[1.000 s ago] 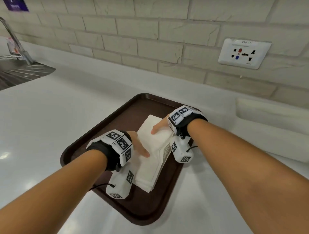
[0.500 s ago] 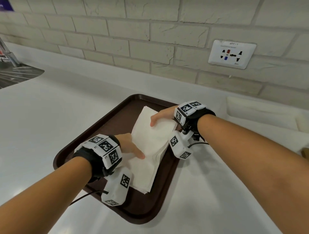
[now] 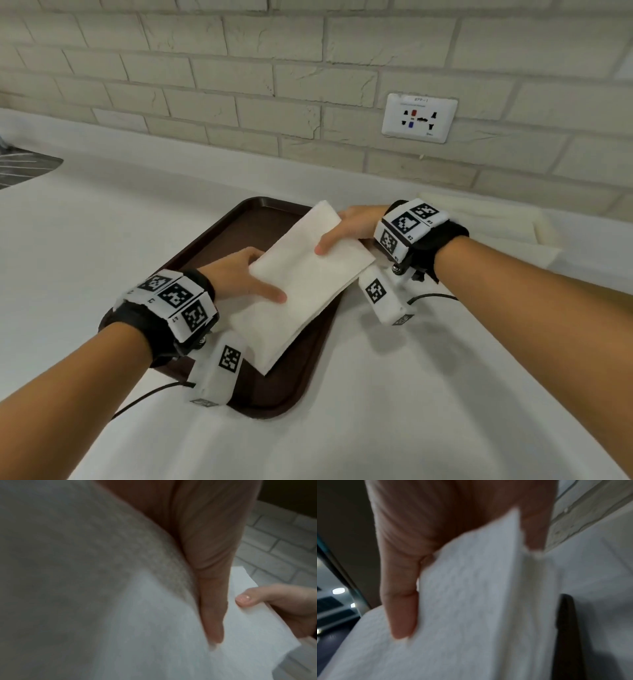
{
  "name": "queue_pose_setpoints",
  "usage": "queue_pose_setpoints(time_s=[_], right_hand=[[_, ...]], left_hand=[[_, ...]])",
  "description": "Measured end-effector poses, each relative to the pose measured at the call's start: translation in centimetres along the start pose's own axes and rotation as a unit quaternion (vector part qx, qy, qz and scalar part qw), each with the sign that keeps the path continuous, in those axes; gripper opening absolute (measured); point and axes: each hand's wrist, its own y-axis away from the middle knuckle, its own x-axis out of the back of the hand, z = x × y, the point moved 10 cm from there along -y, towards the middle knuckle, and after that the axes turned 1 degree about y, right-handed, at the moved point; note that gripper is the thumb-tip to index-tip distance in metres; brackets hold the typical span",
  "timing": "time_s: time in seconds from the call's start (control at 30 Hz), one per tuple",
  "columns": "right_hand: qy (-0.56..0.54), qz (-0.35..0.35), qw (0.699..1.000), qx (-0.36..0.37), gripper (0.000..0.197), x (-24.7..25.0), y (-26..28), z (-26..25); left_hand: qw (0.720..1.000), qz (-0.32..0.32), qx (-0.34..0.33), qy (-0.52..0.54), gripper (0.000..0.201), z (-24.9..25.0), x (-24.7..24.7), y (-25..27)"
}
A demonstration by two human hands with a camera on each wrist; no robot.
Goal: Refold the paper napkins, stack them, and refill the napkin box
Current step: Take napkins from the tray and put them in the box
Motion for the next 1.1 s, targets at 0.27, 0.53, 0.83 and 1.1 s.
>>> queue_pose_setpoints(time_s=[0.27, 0.53, 0.83, 1.1], right_hand=[[-0.267, 0.155, 0.951, 0.016, 0.027, 5.1, 13.0, 11.2], [-0.418, 0.335, 0.844, 0.002, 0.029, 6.1, 24.8, 23.4], [-0.340, 0.307, 0.883, -0.103, 0.044, 2.4, 26.5, 30.5], [-0.302, 0.213, 0.919, -0.134, 0.068, 2.0, 25.6, 30.6]], left_hand=[[0.990, -0.045, -0.092, 0.097, 0.023, 7.1, -5.8, 3.4], [0.918, -0.122, -0.193, 0.324, 0.037, 14.7, -17.5, 2.7], [0.950, -0.185, -0.200, 0.155, 0.041, 13.4, -24.0, 2.0], [0.942, -0.164, -0.202, 0.213, 0.090, 13.3, -25.1, 2.2]])
